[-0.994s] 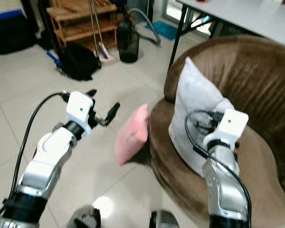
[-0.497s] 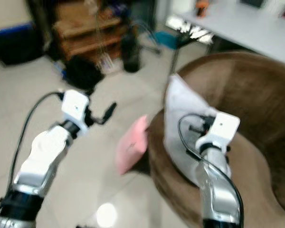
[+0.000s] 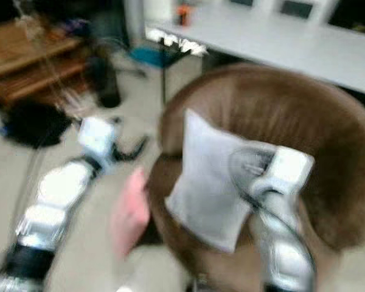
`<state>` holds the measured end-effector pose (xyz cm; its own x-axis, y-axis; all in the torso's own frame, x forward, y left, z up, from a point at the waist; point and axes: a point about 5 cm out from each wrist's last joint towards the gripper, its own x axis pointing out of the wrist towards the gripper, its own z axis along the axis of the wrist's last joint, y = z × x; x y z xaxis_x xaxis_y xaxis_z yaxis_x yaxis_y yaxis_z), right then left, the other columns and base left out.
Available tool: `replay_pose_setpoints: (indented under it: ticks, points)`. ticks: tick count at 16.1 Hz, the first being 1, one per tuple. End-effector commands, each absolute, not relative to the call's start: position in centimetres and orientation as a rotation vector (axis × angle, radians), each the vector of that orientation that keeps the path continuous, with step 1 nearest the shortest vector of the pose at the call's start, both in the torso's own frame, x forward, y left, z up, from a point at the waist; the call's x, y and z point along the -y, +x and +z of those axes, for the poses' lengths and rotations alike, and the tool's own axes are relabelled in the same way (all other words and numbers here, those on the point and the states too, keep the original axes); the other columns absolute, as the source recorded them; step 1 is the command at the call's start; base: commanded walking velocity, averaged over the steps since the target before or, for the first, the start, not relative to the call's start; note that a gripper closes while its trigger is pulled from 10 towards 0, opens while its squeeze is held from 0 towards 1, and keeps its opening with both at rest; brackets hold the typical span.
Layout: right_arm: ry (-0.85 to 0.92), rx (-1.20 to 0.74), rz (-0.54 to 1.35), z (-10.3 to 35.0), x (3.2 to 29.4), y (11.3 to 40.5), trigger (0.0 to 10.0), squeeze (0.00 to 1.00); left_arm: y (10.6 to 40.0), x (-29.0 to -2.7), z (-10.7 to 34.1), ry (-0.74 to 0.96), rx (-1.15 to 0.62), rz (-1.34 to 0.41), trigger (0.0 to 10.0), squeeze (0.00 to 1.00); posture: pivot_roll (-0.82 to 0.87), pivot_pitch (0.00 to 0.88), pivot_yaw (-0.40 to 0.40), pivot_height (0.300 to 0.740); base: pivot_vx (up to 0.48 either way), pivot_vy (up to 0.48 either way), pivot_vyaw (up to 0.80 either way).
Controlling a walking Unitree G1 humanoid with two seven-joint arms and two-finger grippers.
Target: Move the pillow to the sofa from floor
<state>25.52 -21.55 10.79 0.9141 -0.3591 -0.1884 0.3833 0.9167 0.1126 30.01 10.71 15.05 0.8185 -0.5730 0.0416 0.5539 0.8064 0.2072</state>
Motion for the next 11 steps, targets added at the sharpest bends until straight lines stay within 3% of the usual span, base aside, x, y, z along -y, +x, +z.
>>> replay_pose_setpoints:
  ticks: [1, 2, 7, 9, 10, 11]
  points:
    - [0.15, -0.108, -0.377, 12.1, 21.2, 25.8, 10.0, 0.0, 29.9, -11.6, 15.2, 0.212, 0.096, -0.611, 10.0, 0.0, -0.03, 0.027, -0.012, 0.736, 0.319, 0.0, -0.8]
    - [0.163, -0.111, -0.385, 11.9, 21.2, 25.8, 10.0, 0.0, 29.4, -11.4, 14.6, 0.221, 0.06, -0.667, 10.0, 0.0, -0.03, 0.029, -0.013, 0.736, 0.0, 0.0, -0.8]
    - [0.126, -0.198, -0.491, 10.8, 22.6, 26.9, 10.0, 0.0, 27.3, -11.7, 14.0, 0.251, 0.003, -0.893, 10.0, 0.0, -0.01, 0.07, -0.001, 0.736, 0.0, 0.0, 0.0]
    - [0.18, -0.257, -0.562, 9.5, 24.4, 29.1, 10.0, 0.0, 26.2, -12.2, 13.7, 0.234, -0.072, -1.034, 10.0, 0.0, -0.01, 0.097, 0.006, 0.736, 0.0, 0.0, 0.0]
    - [0.212, -0.266, -0.559, 9.2, 24.9, 30.1, 10.0, 0.75, 25.7, -12.4, 13.5, 0.244, -0.107, -1.084, 10.0, 0.0, -0.01, 0.104, 0.011, 0.736, 0.0, 0.0, 0.0]
    - [0.227, -0.257, -0.538, 9.2, 25.2, 31.0, 10.0, 1.0, 25.4, -12.6, 13.4, 0.246, -0.129, -1.112, 10.0, 0.0, -0.01, 0.111, 0.012, 0.736, 0.0, 0.0, 0.0]
